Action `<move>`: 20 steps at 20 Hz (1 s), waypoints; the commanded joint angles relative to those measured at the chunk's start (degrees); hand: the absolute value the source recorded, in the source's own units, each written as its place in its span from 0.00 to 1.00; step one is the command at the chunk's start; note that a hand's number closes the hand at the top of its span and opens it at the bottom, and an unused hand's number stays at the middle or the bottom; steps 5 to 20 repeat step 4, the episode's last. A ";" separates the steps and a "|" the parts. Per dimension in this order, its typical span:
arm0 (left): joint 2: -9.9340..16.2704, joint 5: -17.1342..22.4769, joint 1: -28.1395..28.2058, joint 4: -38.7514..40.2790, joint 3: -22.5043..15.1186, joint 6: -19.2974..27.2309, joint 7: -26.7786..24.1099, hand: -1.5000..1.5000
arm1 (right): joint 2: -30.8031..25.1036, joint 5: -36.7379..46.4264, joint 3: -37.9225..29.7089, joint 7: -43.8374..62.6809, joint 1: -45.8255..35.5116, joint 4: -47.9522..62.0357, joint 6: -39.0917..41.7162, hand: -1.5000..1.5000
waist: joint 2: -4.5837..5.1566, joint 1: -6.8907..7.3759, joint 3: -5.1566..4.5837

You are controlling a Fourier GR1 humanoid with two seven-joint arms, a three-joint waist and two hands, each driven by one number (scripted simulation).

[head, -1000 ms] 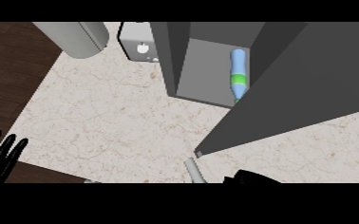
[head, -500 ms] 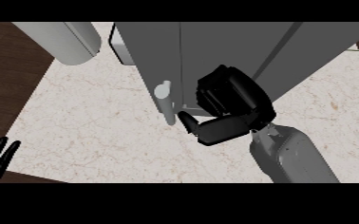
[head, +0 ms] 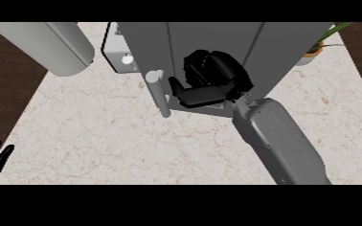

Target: Pick up the bottled water, place it into the cabinet and close the cabinet

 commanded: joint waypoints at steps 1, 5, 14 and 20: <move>0.57 1.29 0.12 -0.88 1.51 -2.71 -0.75 0.00 | 0.79 2.51 -6.66 -3.69 -10.52 14.13 -2.55 1.00 | 2.00 0.41 -0.53; -1.90 -0.64 -0.23 -0.32 0.06 -1.60 -0.93 0.00 | -0.05 2.30 -7.67 -4.85 -11.03 15.31 -1.58 1.00 | 2.28 0.30 -0.59; -1.90 -0.64 -0.23 -0.32 0.06 -1.60 -0.93 0.00 | -0.05 2.30 -7.67 -4.85 -11.03 15.31 -1.58 1.00 | 2.28 0.30 -0.59; -1.90 -0.64 -0.23 -0.32 0.06 -1.60 -0.93 0.00 | -0.05 2.30 -7.67 -4.85 -11.03 15.31 -1.58 1.00 | 2.28 0.30 -0.59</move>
